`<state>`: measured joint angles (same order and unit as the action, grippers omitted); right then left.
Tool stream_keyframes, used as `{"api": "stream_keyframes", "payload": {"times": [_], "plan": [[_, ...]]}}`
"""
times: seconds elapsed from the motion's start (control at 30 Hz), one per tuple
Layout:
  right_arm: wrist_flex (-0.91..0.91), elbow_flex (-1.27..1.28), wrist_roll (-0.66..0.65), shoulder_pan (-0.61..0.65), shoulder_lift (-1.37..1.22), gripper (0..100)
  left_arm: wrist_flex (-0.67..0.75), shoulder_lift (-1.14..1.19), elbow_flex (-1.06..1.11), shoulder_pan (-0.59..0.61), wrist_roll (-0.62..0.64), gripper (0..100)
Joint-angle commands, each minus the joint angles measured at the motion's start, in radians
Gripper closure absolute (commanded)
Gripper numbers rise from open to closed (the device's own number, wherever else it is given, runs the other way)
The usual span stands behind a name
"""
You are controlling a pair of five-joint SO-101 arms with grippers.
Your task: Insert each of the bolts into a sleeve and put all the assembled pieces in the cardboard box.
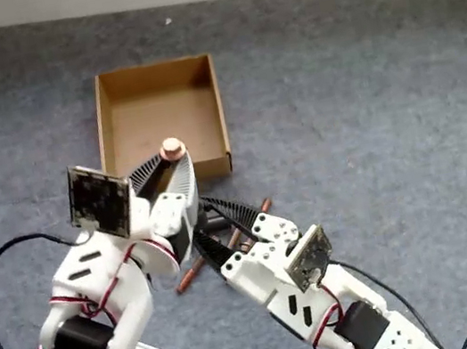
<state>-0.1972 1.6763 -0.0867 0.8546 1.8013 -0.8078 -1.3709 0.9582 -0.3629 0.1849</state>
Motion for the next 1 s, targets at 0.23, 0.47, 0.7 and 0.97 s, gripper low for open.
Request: {"api": "stream_keyframes", "payload": {"times": [0.23, 0.47, 0.7, 0.97], "plan": [[-0.039, 0.110, 0.008, 0.022, 0.021, 99.4, 0.089, -0.254, 0.058, -0.024, 0.003, 100], [-0.050, 0.110, 0.060, 0.021, 0.019, 99.4, 0.087, -0.263, 0.058, -0.027, 0.000, 100], [-0.050, 0.110, 0.060, 0.021, 0.019, 99.4, 0.011, -0.263, 0.058, -0.117, -0.080, 100], [-0.050, 0.110, 0.060, 0.019, 0.028, 99.4, -0.048, -0.263, 0.062, -0.151, -0.118, 100]]}}
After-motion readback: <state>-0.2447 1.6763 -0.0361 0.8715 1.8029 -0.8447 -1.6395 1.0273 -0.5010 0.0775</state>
